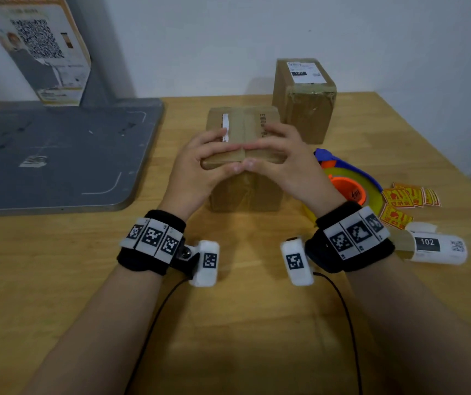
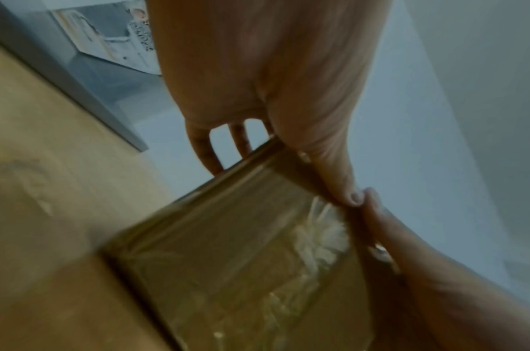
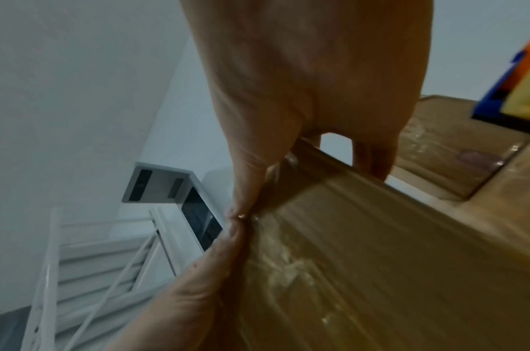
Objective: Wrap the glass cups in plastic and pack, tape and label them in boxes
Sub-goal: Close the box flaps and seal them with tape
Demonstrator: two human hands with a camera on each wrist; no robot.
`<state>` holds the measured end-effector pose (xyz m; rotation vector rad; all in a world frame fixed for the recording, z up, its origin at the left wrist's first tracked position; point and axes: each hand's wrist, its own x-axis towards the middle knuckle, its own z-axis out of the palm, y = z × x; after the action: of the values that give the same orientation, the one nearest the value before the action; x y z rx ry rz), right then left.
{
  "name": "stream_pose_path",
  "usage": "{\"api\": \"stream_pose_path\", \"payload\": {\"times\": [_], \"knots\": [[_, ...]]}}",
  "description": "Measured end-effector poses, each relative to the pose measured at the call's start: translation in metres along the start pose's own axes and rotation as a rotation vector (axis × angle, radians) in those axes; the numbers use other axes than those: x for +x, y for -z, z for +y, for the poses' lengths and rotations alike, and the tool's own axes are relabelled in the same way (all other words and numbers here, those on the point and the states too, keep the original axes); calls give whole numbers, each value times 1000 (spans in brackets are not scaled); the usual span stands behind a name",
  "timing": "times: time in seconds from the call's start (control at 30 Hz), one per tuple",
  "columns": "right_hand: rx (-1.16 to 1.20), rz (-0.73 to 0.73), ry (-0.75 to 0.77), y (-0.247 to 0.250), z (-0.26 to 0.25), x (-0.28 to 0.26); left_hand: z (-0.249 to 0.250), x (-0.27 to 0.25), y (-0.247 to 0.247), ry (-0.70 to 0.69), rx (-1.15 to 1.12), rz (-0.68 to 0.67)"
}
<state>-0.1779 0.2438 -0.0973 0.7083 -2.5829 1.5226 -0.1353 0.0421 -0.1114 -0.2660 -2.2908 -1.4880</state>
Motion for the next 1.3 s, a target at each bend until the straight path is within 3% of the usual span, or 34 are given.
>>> {"api": "stream_pose_path", "payload": {"times": [0.17,0.47,0.87,0.97,1.07,1.17,1.3], "knots": [[81,-15,-14,17,5,-2,-11,6,21,35,-78,-48],[390,-112,-21,34,22,-4,-32,-1,23,-37,-316,-131],[524,-155,-41,31,29,-11,-21,-6,22,72,-299,-101],[417,-142,-47,31,21,-15,-3,-3,21,149,-202,-53],[107,-167,-2,36,5,-21,25,1,16,192,-18,19],[-74,-45,-36,53,-13,-42,60,-4,-1,202,222,97],[-296,64,-197,93,-8,-75,95,-16,-39,172,171,163]]}}
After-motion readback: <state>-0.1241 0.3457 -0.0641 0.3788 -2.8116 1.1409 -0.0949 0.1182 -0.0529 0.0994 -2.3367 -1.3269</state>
